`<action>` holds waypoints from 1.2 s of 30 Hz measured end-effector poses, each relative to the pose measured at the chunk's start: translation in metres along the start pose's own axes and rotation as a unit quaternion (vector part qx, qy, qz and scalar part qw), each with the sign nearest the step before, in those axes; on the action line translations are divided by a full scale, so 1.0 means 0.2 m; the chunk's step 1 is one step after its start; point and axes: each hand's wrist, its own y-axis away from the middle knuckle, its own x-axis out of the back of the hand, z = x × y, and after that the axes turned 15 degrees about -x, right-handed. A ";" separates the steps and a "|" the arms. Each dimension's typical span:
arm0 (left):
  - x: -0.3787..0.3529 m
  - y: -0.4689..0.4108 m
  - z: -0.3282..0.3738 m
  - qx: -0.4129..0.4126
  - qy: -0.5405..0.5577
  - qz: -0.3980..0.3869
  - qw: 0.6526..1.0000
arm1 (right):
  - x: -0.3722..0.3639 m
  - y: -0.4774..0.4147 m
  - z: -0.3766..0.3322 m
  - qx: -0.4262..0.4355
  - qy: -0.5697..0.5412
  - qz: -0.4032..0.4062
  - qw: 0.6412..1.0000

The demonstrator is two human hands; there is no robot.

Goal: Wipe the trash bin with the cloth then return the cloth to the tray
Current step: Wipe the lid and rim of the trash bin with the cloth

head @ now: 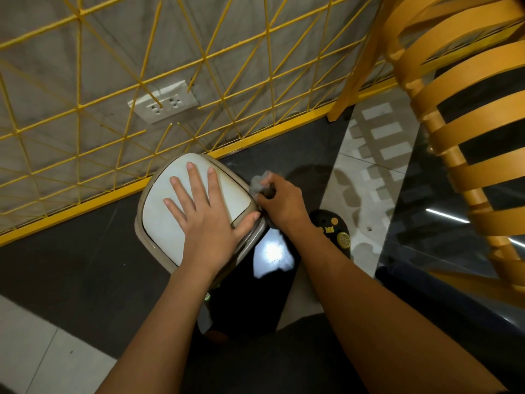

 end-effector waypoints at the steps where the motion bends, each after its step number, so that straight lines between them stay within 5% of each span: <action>1: 0.00 0.00 0.00 0.000 0.000 0.001 1.000 | 0.00 0.01 0.01 -0.002 -0.002 0.001 1.000; 9: 0.00 0.00 0.00 -0.003 -0.004 0.005 1.000 | 0.04 0.04 0.08 -0.046 0.009 -0.023 0.999; 18: -0.01 0.00 0.00 -0.003 0.007 0.006 1.000 | 0.02 -0.03 -0.05 0.054 0.143 0.009 0.988; 27: 0.03 0.00 -0.05 -0.053 -0.003 -0.010 0.999 | -0.04 0.10 0.10 0.003 0.023 0.054 0.998; 36: 0.04 0.00 -0.09 -0.063 0.014 -0.011 0.998 | -0.01 -0.01 -0.02 -0.004 0.046 0.001 0.999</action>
